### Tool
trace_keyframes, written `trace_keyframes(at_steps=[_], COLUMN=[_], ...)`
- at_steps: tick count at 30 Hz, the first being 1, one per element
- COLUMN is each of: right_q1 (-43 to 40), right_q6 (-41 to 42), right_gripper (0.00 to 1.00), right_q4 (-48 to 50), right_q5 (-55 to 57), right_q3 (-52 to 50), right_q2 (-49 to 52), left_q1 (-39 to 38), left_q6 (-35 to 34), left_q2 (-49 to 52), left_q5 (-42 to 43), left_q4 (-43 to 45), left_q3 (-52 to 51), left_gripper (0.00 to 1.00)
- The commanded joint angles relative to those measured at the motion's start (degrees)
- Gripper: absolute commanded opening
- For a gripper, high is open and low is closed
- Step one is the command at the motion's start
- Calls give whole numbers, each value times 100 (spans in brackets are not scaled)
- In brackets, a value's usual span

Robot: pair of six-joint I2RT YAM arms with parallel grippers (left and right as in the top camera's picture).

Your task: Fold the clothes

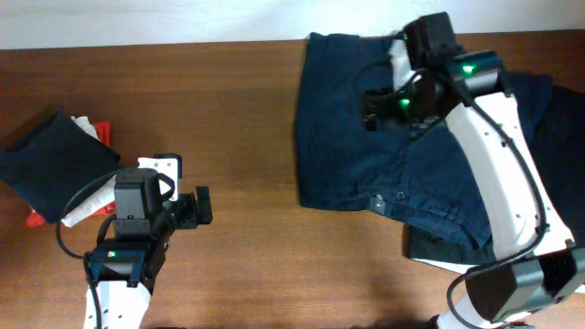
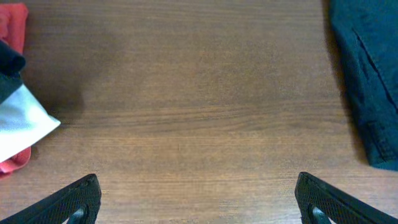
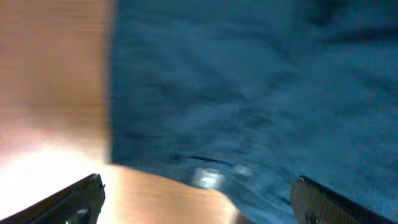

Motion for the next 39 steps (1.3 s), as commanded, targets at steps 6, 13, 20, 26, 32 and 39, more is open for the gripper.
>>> trace_keyframes(at_steps=[6, 13, 20, 26, 32, 39], right_q1=[-1862, -2542, -2553, -2553, -2553, -2553], right_q6=[358, 313, 313, 313, 295, 295], right_gripper=[99, 99, 99, 99, 99, 99], right_q4=[-785, -970, -988, -984, -964, -964], right_q5=[439, 302, 302, 302, 304, 304], right_q3=[-295, -728, -737, -737, -737, -737], right_q2=[0, 0, 0, 0, 0, 0], left_q1=[-254, -1937, -2769, -2962, -621, 999], left_q6=[-835, -2800, -3563, -3893, -2559, -2103], left_q2=[804, 3230, 4986, 5322, 3998, 3786], left_q5=[2109, 2697, 2695, 2702, 2907, 2245], left_q4=[846, 2778, 4684, 5171, 3298, 1919], left_q3=[127, 127, 127, 129, 955, 2441], left_gripper=[99, 99, 99, 0, 0, 99])
